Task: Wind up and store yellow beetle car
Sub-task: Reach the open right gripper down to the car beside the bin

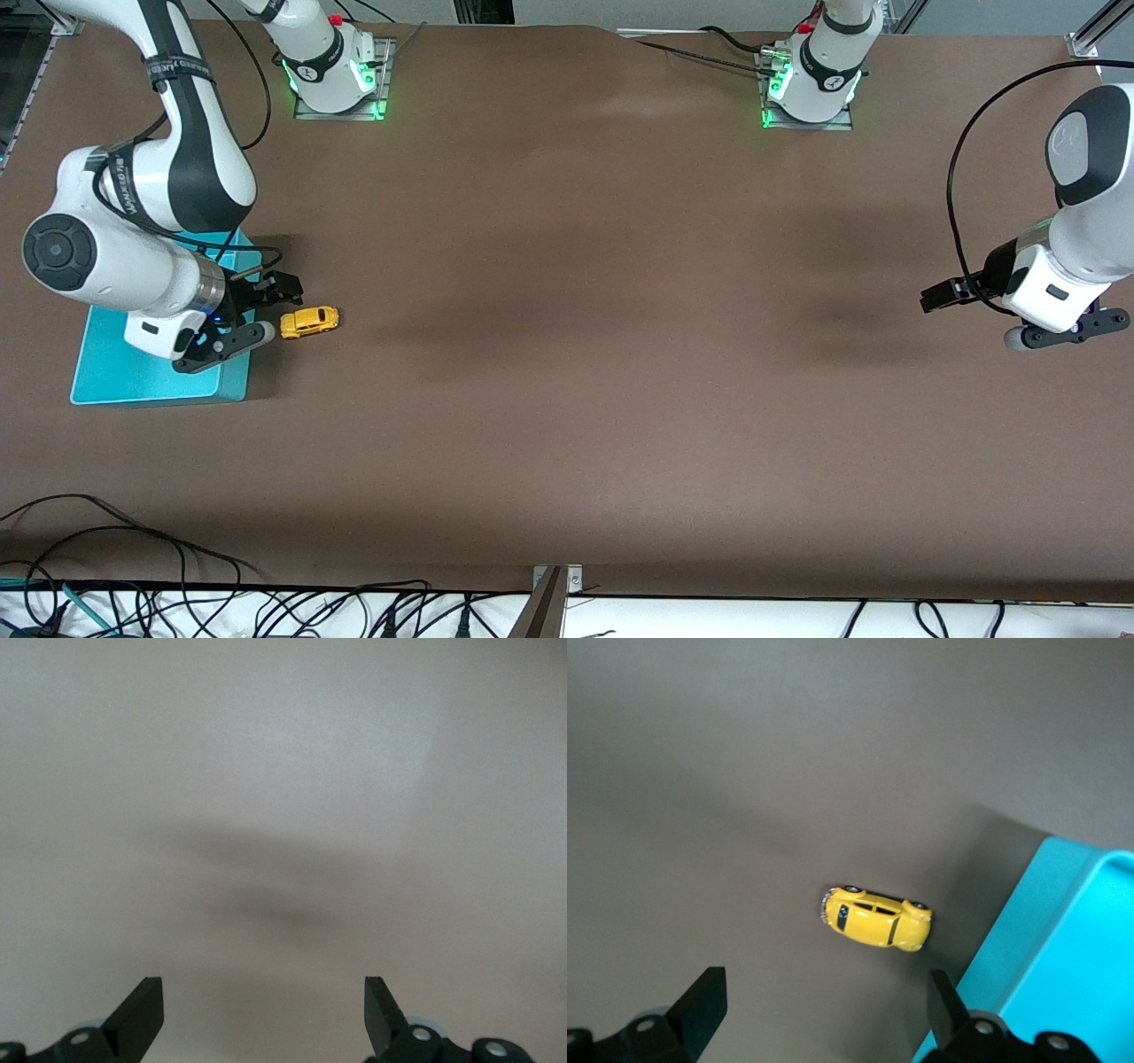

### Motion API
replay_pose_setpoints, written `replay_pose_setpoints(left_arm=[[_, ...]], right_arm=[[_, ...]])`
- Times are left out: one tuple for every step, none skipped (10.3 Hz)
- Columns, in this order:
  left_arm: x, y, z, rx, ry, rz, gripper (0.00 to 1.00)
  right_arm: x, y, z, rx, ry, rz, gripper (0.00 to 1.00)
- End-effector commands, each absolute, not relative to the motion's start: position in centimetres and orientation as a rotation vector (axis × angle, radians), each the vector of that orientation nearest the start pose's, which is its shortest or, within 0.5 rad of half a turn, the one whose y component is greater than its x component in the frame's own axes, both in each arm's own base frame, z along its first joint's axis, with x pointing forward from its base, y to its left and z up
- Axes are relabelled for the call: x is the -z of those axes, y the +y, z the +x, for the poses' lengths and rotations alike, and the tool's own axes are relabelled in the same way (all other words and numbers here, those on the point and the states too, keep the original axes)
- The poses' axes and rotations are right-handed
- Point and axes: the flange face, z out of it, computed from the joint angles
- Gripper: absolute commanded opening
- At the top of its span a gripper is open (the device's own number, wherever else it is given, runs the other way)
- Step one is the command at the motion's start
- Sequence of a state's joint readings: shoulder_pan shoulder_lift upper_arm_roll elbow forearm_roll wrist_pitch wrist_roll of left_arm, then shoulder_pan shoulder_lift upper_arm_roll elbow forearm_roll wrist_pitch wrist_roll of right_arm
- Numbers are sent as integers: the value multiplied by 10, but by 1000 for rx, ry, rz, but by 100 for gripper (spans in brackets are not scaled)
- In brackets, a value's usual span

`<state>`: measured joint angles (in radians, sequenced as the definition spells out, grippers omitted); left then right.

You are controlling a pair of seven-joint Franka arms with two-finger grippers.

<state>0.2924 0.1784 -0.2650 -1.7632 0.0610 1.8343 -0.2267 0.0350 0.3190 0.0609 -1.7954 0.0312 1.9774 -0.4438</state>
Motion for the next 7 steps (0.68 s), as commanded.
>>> replay_pose_setpoints(left_arm=[[-459, 32, 599, -163, -328, -3080, 100], [-459, 32, 599, -163, -328, -3080, 100], [-458, 32, 599, -165, -328, -3080, 100], [-459, 32, 599, -163, -328, -3080, 100], [-459, 32, 599, -163, -328, -3080, 100], [-459, 32, 599, -163, -328, -3080, 100], [-459, 32, 599, -163, -328, -3080, 100]], right_arm=[[-350, 43, 593, -115, -1084, -2852, 100], [-340, 42, 586, -92, -1213, -2802, 100], [-330, 40, 583, -58, -1348, -2747, 100], [-313, 38, 576, -21, -1462, -2699, 100], [-294, 44, 565, 31, -1572, -2655, 100], [-280, 46, 556, 69, -1645, -2622, 100], [-268, 49, 549, 86, -1691, -2594, 100]])
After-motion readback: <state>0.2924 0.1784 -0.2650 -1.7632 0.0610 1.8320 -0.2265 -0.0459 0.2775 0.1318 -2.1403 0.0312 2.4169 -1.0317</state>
